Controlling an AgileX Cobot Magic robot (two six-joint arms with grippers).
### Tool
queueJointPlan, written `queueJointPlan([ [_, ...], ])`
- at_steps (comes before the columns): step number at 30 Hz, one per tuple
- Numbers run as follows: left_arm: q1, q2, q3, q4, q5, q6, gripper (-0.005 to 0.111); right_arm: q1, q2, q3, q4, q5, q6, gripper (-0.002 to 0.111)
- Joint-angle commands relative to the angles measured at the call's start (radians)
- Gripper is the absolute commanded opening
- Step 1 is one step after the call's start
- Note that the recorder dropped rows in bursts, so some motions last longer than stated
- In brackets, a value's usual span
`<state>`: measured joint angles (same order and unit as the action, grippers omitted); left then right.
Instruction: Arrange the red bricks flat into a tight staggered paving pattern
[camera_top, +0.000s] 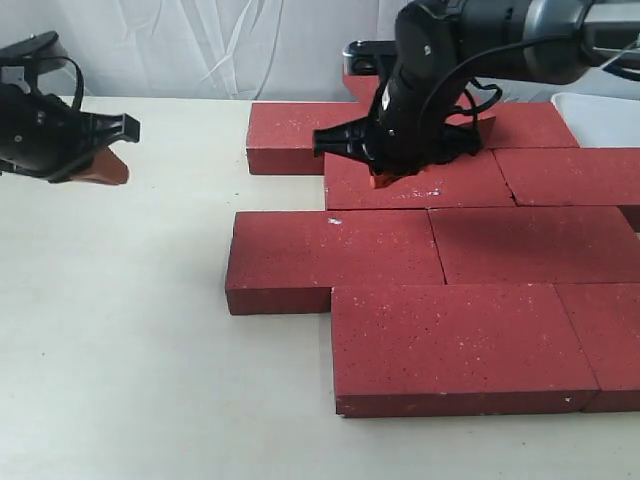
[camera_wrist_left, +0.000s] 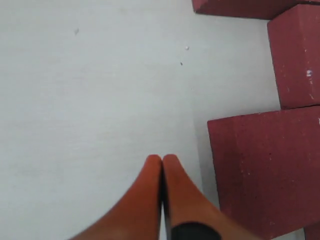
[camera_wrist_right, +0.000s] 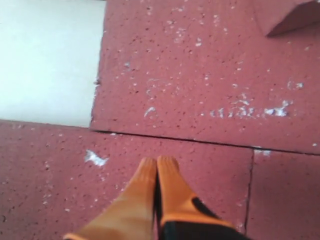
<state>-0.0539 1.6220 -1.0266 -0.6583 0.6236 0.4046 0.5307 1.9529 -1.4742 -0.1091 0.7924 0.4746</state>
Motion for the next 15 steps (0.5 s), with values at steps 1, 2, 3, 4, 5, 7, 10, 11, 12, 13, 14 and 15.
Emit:
queueJointPlan([
  [1, -0.048, -0.106, 0.0, 0.155, -0.038, -0.117, 0.0, -0.098, -0.021, 0.003, 0.042, -0.009, -0.084, -0.001],
  [2, -0.059, -0.12, 0.0, 0.193, -0.04, -0.145, 0.0, -0.115, -0.023, 0.003, 0.042, -0.009, -0.091, -0.001],
  [3, -0.07, -0.133, 0.0, 0.228, -0.046, -0.175, 0.0, -0.133, -0.025, 0.003, 0.042, -0.01, -0.107, -0.001],
  [4, -0.08, -0.143, 0.0, 0.257, -0.05, -0.198, 0.0, -0.146, -0.025, 0.003, 0.043, -0.012, -0.121, -0.001],
  [5, -0.092, -0.153, 0.0, 0.286, -0.055, -0.221, 0.0, -0.162, -0.025, 0.003, 0.043, -0.012, -0.138, -0.001],
  [7, -0.109, -0.171, 0.0, 0.308, -0.059, -0.231, 0.0, -0.187, -0.025, 0.003, 0.043, -0.012, -0.169, -0.001],
  [10, -0.136, -0.186, 0.0, 0.299, -0.069, -0.238, 0.0, -0.226, -0.025, 0.003, 0.032, -0.024, -0.171, -0.001],
  [11, -0.14, -0.186, 0.0, 0.29, -0.076, -0.238, 0.0, -0.241, -0.025, 0.003, 0.03, -0.036, -0.171, -0.001],
  [12, -0.142, -0.188, 0.0, 0.277, -0.085, -0.238, 0.0, -0.255, -0.025, 0.003, 0.03, -0.051, -0.171, -0.001],
  [13, -0.142, -0.188, 0.0, 0.27, -0.092, -0.238, 0.0, -0.27, -0.025, 0.003, 0.03, -0.066, -0.171, -0.001],
  [14, -0.142, -0.188, 0.0, 0.268, -0.1, -0.238, 0.0, -0.286, -0.025, 0.003, 0.03, -0.082, -0.171, -0.001],
  [15, -0.142, -0.188, 0.0, 0.268, -0.105, -0.238, 0.0, -0.301, -0.025, 0.003, 0.03, -0.099, -0.171, -0.001],
])
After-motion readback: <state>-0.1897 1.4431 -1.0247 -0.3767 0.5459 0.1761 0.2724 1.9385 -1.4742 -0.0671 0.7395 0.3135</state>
